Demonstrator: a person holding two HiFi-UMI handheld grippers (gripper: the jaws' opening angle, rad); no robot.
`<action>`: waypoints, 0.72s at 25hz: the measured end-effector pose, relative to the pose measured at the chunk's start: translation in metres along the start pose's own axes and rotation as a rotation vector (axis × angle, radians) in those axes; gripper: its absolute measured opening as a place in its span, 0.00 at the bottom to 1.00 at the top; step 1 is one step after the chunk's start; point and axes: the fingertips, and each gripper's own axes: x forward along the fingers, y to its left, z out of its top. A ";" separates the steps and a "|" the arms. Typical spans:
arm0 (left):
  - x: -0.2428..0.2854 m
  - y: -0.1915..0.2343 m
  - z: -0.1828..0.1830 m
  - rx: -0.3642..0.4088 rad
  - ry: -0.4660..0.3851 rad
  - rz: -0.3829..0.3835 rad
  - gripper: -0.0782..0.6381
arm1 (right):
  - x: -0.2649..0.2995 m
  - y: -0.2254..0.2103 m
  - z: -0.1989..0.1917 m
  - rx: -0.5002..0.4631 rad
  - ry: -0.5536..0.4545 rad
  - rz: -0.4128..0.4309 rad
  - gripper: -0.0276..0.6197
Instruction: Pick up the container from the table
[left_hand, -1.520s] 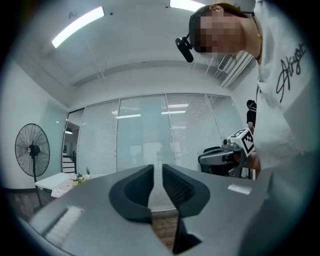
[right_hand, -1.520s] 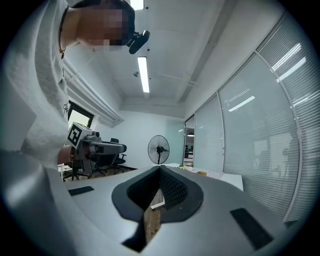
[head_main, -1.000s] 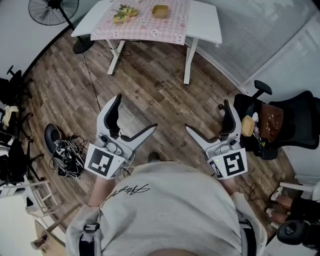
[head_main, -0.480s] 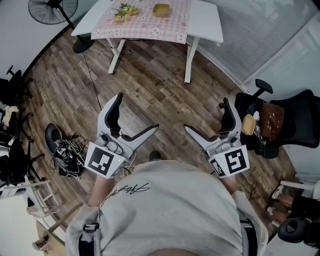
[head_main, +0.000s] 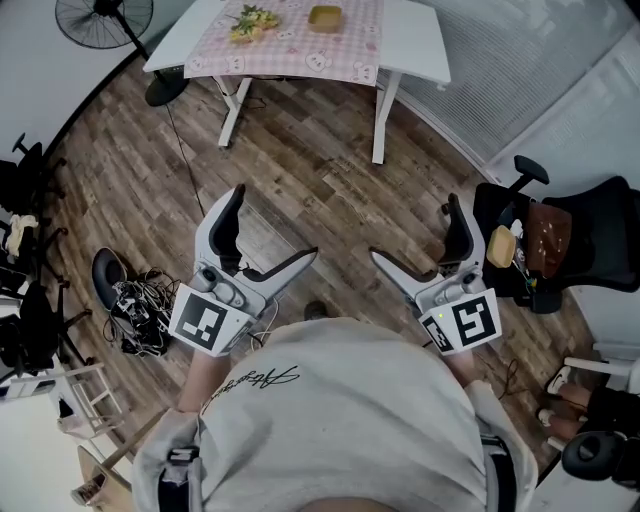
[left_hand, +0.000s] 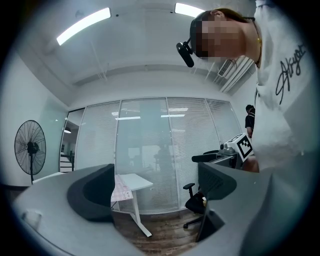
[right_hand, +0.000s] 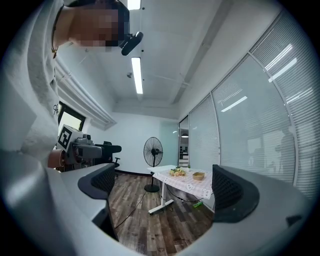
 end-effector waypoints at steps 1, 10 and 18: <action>-0.002 0.002 -0.001 0.000 -0.001 -0.001 0.81 | 0.003 0.002 0.000 0.003 -0.002 0.000 0.96; -0.023 0.028 -0.007 0.009 -0.002 -0.017 0.81 | 0.025 0.024 -0.003 0.001 -0.010 -0.024 0.96; -0.029 0.040 -0.015 0.007 0.005 -0.045 0.81 | 0.032 0.033 -0.007 0.006 0.011 -0.051 0.95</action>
